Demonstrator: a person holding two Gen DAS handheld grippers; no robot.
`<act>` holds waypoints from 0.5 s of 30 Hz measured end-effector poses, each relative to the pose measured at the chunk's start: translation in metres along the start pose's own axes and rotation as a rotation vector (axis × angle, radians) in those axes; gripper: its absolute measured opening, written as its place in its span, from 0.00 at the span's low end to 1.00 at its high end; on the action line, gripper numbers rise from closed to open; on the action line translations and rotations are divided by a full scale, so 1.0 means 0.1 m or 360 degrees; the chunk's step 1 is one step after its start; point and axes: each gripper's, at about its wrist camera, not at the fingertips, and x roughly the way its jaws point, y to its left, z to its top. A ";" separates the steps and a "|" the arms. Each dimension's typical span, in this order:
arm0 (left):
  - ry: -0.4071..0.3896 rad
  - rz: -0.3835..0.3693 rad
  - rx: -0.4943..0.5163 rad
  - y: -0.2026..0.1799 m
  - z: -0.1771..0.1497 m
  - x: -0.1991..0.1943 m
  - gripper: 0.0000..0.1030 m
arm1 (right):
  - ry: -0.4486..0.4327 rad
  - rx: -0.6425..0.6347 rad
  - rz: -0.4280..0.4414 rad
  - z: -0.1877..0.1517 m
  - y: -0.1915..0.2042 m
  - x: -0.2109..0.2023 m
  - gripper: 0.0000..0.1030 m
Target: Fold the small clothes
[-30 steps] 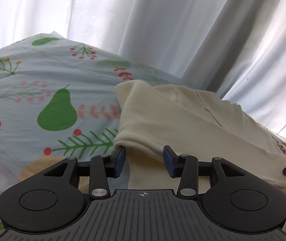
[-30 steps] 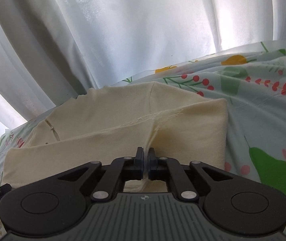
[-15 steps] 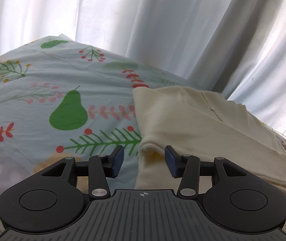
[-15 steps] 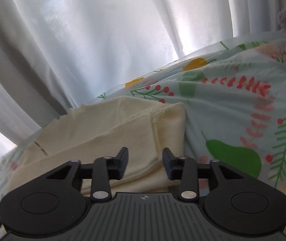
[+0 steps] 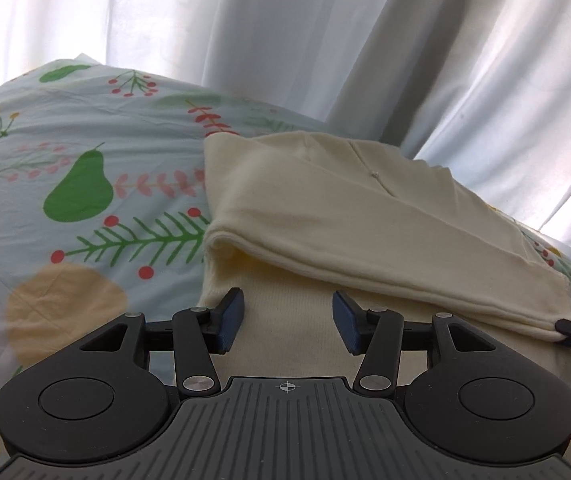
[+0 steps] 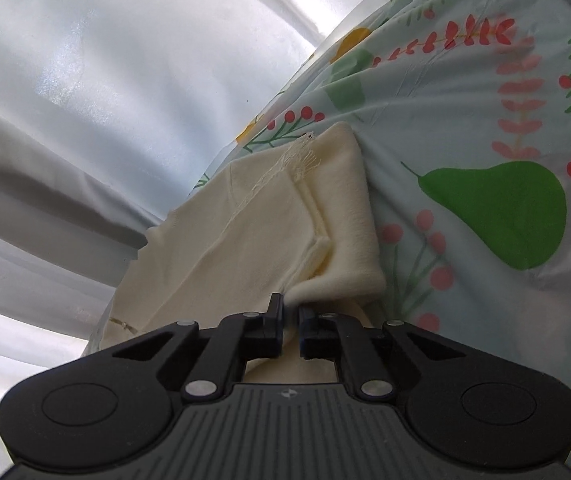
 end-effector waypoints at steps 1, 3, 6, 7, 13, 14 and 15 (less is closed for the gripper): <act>-0.0001 0.0002 0.0009 0.00 0.00 0.00 0.53 | -0.0015 -0.0034 -0.0001 0.04 0.00 0.02 0.06; -0.0007 0.0008 0.0039 0.00 -0.01 0.00 0.53 | -0.0061 -0.0076 -0.0013 0.10 0.02 0.02 0.06; -0.0016 0.0014 0.0086 -0.01 -0.02 0.01 0.53 | -0.0148 -0.0081 -0.0057 0.18 0.00 0.04 0.06; -0.0017 0.0014 0.0096 -0.01 -0.03 0.01 0.53 | -0.0145 -0.0062 -0.0058 0.20 -0.03 0.06 0.06; 0.0038 -0.0055 0.0134 -0.02 0.07 -0.17 0.50 | -0.0011 -0.0264 -0.0054 0.12 0.06 -0.12 0.13; 0.0011 -0.0115 0.0135 -0.03 0.11 -0.25 0.51 | 0.0005 -0.0330 -0.0021 0.09 0.11 -0.20 0.13; -0.0024 -0.0162 0.0140 -0.05 0.15 -0.31 0.53 | 0.0003 -0.0379 0.0004 0.08 0.15 -0.25 0.13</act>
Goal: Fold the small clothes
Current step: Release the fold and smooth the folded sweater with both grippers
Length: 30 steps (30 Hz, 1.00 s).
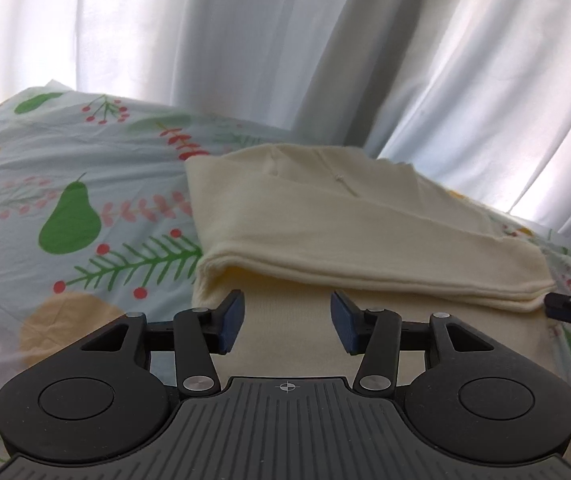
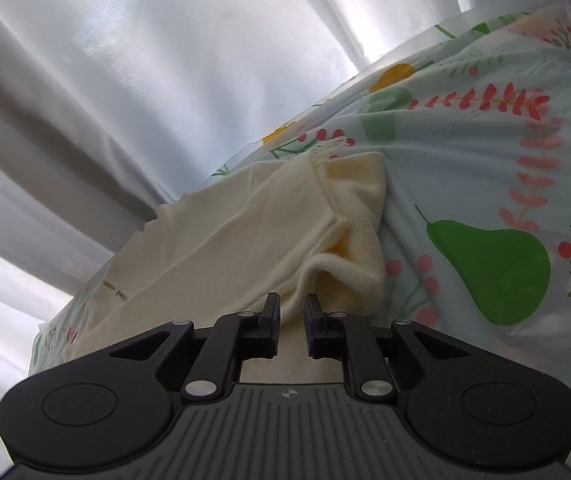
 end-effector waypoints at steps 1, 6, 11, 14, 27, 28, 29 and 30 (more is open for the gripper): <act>-0.0037 -0.0025 0.0009 -0.03 0.06 -0.04 0.53 | -0.0014 -0.0064 0.0023 0.00 0.07 -0.05 0.13; -0.0088 0.0038 0.0067 -0.09 0.29 0.26 0.56 | -0.0112 -0.0282 -0.0069 0.08 0.28 0.07 0.13; 0.0144 0.0165 0.0110 -0.03 0.27 0.72 0.49 | -0.0140 -0.0686 -0.0329 -0.02 0.39 0.45 0.10; 0.0115 0.0151 0.0174 0.00 0.23 0.74 0.51 | -0.0225 -0.0894 -0.0373 -0.11 0.39 0.49 0.10; 0.0173 0.0094 0.0322 -0.01 0.02 0.21 0.67 | -0.0023 -0.0806 -0.0115 -0.27 0.40 -0.05 0.25; 0.0185 0.0107 0.0295 0.00 -0.04 0.08 0.67 | 0.0057 -0.0777 -0.0037 -0.37 0.37 -0.14 0.28; 0.0197 0.0109 0.0259 0.02 -0.11 -0.06 0.68 | 0.0186 -0.0750 0.0043 -0.54 0.33 -0.26 0.28; 0.0223 0.0103 0.0217 0.05 -0.21 -0.21 0.69 | 0.0276 -0.0746 0.0085 -0.68 0.29 -0.37 0.28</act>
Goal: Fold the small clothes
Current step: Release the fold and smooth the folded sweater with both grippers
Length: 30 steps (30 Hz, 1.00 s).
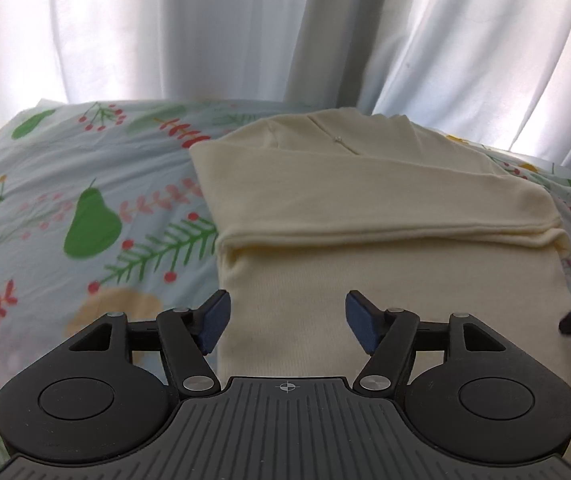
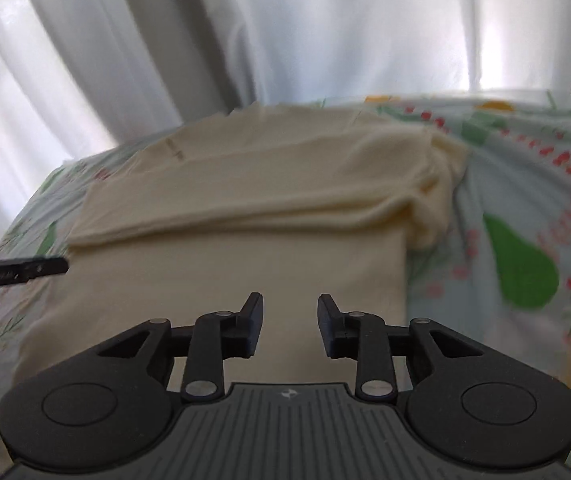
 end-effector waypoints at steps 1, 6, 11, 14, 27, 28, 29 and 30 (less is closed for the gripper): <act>0.0032 -0.0004 -0.0026 0.00 -0.11 -0.11 0.70 | 0.0062 -0.0003 0.0035 -0.21 0.05 -0.12 0.28; 0.0176 0.0102 -0.0027 -0.01 -0.63 -0.53 0.71 | 0.0196 0.0051 -0.0007 -1.00 0.08 -0.71 0.32; 0.0332 0.0219 -0.0025 0.08 -0.92 -0.69 0.71 | 0.0208 0.0174 0.0017 -1.37 -0.08 -1.11 0.34; 0.0375 0.0235 -0.0112 0.19 -1.04 -0.79 0.71 | 0.0241 0.0197 0.0019 -1.47 -0.17 -1.19 0.36; 0.0494 -0.0047 -0.0422 0.43 -1.31 -0.97 0.36 | 0.0272 0.0397 0.0281 -1.55 -0.34 -1.08 0.32; 0.0509 -0.0070 -0.0427 0.43 -1.32 -0.96 0.36 | 0.0277 0.0409 0.0291 -1.54 -0.34 -1.07 0.29; 0.0513 -0.0080 -0.0420 0.42 -1.32 -0.96 0.35 | 0.0281 0.0421 0.0295 -1.54 -0.35 -1.05 0.25; 0.0513 -0.0075 -0.0392 0.40 -1.33 -0.96 0.35 | 0.0278 0.0429 0.0297 -1.54 -0.36 -1.04 0.23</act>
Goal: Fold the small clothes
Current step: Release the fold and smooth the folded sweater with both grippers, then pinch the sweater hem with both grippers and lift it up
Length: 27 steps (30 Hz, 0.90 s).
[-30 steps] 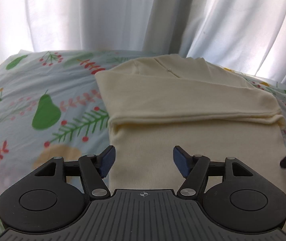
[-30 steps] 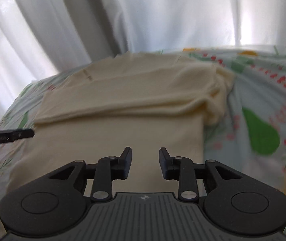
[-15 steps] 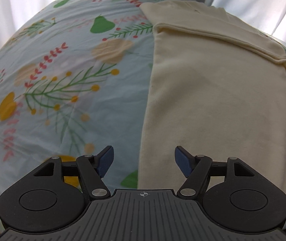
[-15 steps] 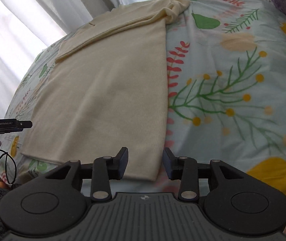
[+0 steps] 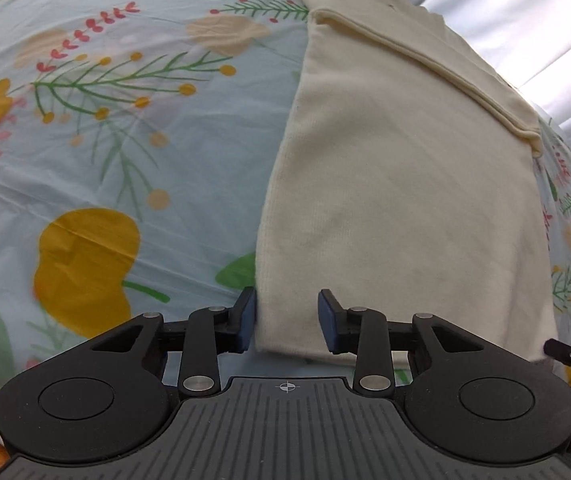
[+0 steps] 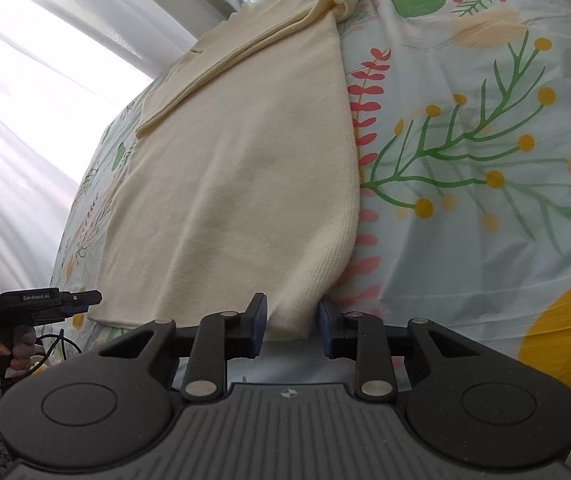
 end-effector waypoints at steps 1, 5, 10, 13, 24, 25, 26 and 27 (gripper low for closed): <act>0.0004 0.0011 0.0021 -0.02 0.00 0.00 0.34 | 0.0000 0.0003 0.0004 0.00 -0.01 0.01 0.18; 0.0065 0.0042 0.0078 -0.04 0.03 0.01 0.26 | -0.0005 0.0002 -0.0005 0.01 -0.02 0.02 0.11; 0.0096 -0.0022 0.0087 -0.02 0.09 0.04 0.10 | -0.0044 0.0028 0.0039 0.04 -0.01 0.00 0.09; 0.0103 -0.0006 0.0085 0.00 0.14 0.05 0.09 | -0.0114 0.0020 0.0058 0.09 0.03 -0.05 0.05; -0.0343 -0.0201 -0.0031 -0.10 0.89 -0.29 0.08 | -0.0409 -0.0044 0.0049 0.68 0.22 -0.05 0.05; -0.0384 -0.0187 -0.0021 -0.14 0.98 -0.27 0.08 | -0.0444 -0.0068 0.0038 0.78 0.25 -0.02 0.05; -0.0422 -0.0164 -0.0007 -0.17 1.08 -0.22 0.08 | -0.0474 -0.0091 0.0020 0.88 0.28 0.01 0.05; -0.0452 -0.0120 0.0004 -0.21 1.19 -0.16 0.08 | -0.0495 -0.0114 -0.0003 0.97 0.30 0.05 0.05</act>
